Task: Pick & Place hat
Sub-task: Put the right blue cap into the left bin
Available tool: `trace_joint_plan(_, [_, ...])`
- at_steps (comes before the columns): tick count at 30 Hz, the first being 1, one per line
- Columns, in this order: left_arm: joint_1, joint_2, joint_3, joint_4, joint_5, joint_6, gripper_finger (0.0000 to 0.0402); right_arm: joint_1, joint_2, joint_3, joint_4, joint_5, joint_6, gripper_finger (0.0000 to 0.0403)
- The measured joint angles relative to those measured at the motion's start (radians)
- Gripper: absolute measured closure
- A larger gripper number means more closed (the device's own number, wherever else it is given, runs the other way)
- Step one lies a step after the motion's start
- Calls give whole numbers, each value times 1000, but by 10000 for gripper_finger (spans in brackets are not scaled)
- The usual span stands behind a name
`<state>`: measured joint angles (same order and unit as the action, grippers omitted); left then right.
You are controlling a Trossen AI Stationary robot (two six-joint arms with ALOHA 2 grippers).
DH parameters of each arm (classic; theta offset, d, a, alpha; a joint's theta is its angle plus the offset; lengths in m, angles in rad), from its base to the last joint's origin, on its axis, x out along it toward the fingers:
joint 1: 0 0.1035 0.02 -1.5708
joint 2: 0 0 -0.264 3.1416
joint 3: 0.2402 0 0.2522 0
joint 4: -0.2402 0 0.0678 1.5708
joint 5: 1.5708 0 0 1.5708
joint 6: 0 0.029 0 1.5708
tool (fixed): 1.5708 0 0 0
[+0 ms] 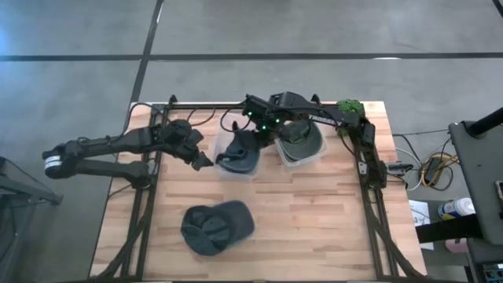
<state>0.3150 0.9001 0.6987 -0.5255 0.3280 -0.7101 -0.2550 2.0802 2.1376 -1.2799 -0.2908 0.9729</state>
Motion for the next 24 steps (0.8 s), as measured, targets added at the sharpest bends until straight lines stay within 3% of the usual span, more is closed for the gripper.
trace_joint_plan(8, [-60, 0, 0, -6, -8, -10, 248, -7, -39, 0, -77, 90, 142, 390])
trace_joint_plan(18, [-193, 2, 0, 15, -13, -16, 248, 37, -34, 0, -5, 99, 337, 390])
trace_joint_plan(24, [-206, 29, 0, 97, -17, 36, 248, 97, -34, -9, 41, 187, 474, 390])
